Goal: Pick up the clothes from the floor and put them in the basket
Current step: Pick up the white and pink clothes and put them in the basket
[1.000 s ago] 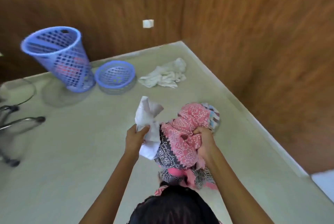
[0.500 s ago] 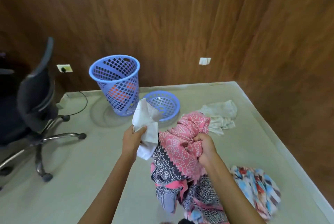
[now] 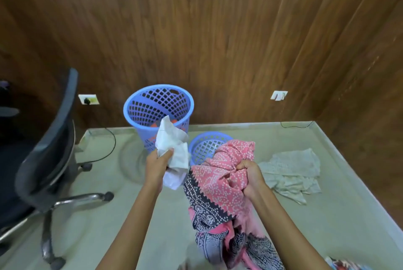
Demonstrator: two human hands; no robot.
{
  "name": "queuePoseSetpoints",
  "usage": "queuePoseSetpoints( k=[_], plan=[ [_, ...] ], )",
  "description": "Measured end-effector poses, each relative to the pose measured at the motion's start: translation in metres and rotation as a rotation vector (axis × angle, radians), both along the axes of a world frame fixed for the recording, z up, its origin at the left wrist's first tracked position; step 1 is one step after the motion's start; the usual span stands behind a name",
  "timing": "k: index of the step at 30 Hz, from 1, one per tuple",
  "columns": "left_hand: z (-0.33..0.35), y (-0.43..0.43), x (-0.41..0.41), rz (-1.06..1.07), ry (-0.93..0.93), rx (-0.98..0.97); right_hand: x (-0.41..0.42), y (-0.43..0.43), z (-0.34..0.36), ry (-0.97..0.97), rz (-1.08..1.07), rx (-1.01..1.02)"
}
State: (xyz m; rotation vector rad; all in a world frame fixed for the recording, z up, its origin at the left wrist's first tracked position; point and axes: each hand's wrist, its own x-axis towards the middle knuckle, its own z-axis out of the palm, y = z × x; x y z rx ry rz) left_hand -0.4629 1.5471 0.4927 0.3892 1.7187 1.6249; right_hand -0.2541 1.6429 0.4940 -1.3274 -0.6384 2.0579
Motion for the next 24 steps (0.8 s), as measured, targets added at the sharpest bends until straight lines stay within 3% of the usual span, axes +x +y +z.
queuePoseSetpoints(
  k=[8, 15, 24],
  plan=[
    [0.011, 0.126, -0.130, -0.031, 0.119, -0.027, -0.100, 0.095, -0.003, -0.027, -0.047, -0.009],
    [0.000, 0.228, -0.228, 0.043, 0.201, -0.142, -0.173, 0.178, -0.017, -0.010, 0.057, -0.066],
    [-0.032, 0.283, -0.306, -0.072, 0.027, -0.267, -0.229, 0.239, -0.025, 0.019, 0.073, -0.069]
  ],
)
